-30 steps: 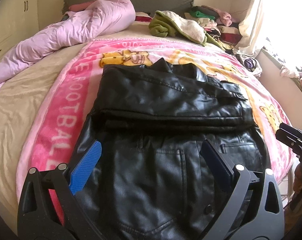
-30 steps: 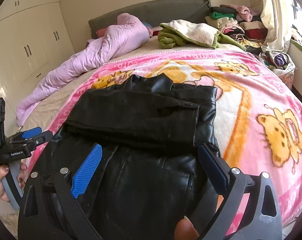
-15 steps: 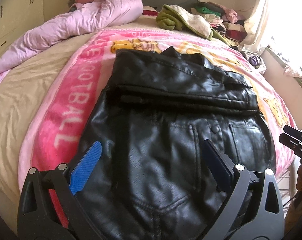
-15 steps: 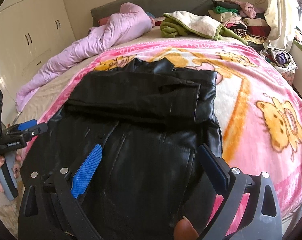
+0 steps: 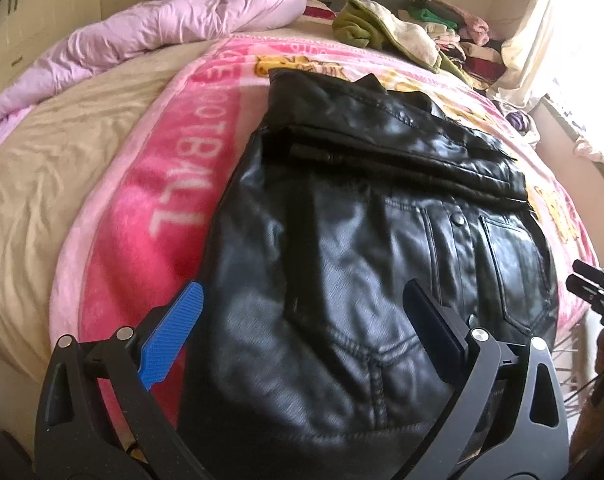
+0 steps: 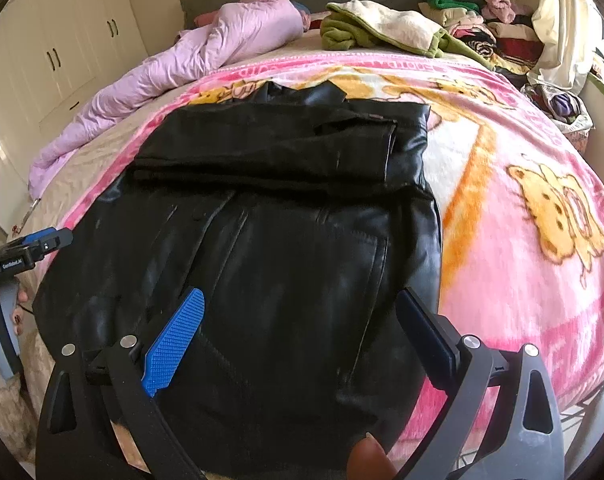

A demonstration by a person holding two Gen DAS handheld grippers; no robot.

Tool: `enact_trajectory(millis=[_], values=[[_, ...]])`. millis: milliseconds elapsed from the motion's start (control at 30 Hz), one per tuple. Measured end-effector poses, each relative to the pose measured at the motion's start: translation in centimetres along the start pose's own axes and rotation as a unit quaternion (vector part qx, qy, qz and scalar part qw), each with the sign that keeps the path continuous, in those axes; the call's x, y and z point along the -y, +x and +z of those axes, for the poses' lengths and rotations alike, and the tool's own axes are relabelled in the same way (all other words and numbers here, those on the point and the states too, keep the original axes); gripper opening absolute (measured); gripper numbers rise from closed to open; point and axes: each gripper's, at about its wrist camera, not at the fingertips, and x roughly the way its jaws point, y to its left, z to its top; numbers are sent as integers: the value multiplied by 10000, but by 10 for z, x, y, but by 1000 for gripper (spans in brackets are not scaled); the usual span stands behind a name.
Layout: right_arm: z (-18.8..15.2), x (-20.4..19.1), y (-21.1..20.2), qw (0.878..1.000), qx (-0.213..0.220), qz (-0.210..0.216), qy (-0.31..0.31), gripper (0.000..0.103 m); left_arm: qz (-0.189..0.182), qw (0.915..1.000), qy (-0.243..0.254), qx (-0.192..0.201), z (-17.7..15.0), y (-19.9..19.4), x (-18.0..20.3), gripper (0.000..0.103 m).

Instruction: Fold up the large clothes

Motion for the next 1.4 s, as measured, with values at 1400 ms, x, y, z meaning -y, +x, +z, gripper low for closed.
enact_trajectory(millis=[1400], values=[[-119,55,19,9834,-1535,930,267,76,-1306,9838,-696,-1008,-41,25,-73,62]])
